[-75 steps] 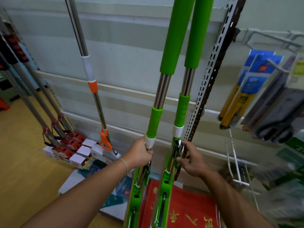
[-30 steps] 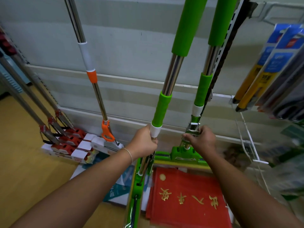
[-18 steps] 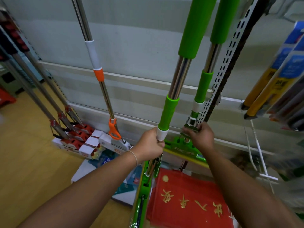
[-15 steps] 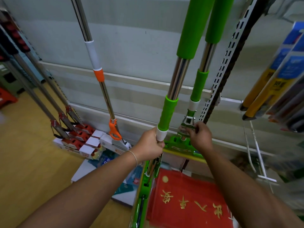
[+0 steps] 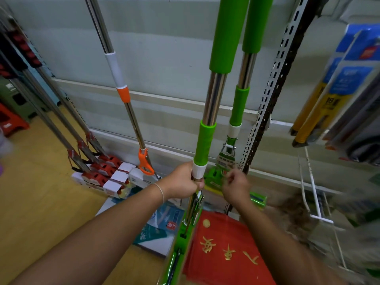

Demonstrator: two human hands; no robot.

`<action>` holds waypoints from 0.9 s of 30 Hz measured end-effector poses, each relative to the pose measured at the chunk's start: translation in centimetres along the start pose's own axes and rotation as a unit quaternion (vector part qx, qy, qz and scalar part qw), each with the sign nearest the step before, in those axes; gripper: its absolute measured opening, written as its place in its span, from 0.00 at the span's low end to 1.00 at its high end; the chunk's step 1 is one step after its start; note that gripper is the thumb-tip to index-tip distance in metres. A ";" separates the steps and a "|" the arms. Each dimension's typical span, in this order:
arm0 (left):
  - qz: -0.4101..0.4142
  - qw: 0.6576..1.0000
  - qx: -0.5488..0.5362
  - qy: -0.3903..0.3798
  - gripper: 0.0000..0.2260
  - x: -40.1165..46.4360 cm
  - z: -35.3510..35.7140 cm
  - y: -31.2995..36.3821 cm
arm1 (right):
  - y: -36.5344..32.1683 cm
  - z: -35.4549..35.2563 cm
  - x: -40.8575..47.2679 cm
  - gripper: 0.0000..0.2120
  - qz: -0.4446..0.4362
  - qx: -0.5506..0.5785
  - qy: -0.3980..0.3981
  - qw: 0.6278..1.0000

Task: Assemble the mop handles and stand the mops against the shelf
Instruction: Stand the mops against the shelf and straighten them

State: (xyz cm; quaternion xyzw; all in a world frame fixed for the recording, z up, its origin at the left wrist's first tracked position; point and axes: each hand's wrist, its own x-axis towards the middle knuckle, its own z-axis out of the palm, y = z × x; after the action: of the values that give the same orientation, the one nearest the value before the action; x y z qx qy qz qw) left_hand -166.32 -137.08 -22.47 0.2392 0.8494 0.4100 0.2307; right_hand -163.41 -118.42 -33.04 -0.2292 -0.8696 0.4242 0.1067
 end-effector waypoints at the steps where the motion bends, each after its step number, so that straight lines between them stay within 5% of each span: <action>1: -0.001 1.000 0.001 -0.010 0.08 -0.1 0.0 0.2 | 0.5 0.5 -1.0 0.12 -0.026 -0.010 -0.098 0.995; 4: 0.001 0.999 -0.003 -0.036 0.08 -0.3 0.0 0.8 | 1.7 1.1 -3.3 0.39 -0.095 -0.054 -0.367 0.924; 7: 0.006 0.998 -0.006 -0.061 0.08 -0.7 0.1 1.3 | 2.4 1.6 -4.4 0.56 -0.174 -0.119 -0.412 0.886; 13: -0.005 0.994 -0.002 -0.105 0.09 -1.4 -0.2 2.1 | 2.8 1.6 -5.9 0.43 -0.181 -0.147 -0.414 0.880; 23: -0.021 0.984 -0.014 -0.176 0.11 -1.0 -0.3 3.0 | 3.1 2.1 -8.2 0.32 -0.100 -0.048 -0.357 0.928; 27: -0.012 0.987 0.001 -0.163 0.09 -0.4 0.0 2.9 | 2.8 1.5 -8.0 0.45 -0.101 -0.029 -0.332 0.938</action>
State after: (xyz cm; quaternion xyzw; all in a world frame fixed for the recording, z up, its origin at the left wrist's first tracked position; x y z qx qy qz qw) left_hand -165.38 -135.66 -20.06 0.2928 0.8034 0.3621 0.3710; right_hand -156.16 -121.83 -36.13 0.0101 -0.8863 0.4373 -0.1523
